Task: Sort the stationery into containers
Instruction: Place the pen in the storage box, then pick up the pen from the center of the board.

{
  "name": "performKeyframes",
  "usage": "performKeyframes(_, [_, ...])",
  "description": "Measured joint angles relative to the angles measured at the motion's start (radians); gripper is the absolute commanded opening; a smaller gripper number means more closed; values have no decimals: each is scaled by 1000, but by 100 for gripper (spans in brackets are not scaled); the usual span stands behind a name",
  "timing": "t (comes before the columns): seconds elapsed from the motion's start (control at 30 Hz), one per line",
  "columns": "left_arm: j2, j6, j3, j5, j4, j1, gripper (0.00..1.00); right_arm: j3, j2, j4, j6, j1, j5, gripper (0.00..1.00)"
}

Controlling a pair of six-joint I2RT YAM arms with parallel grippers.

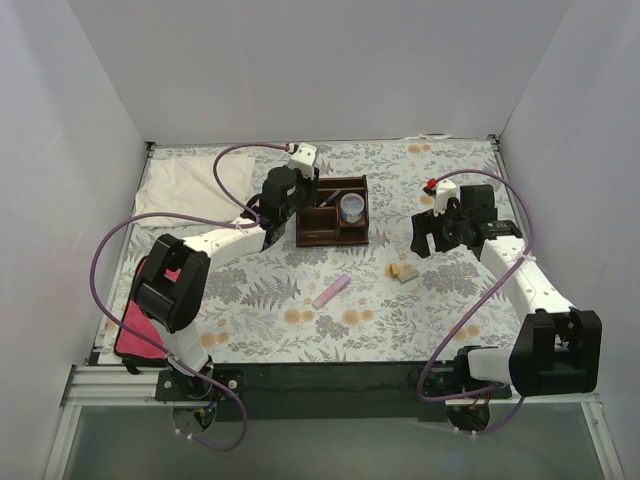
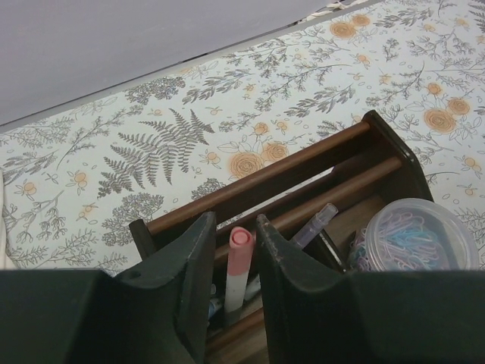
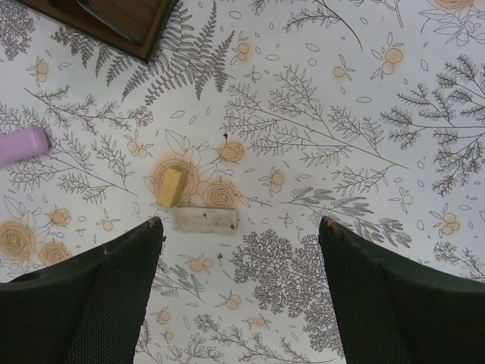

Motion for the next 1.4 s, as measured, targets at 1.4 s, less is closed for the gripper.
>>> performKeyframes(1.4, [-102, 272, 105, 422, -1045, -194, 64, -66, -33, 1, 35, -1, -136, 92])
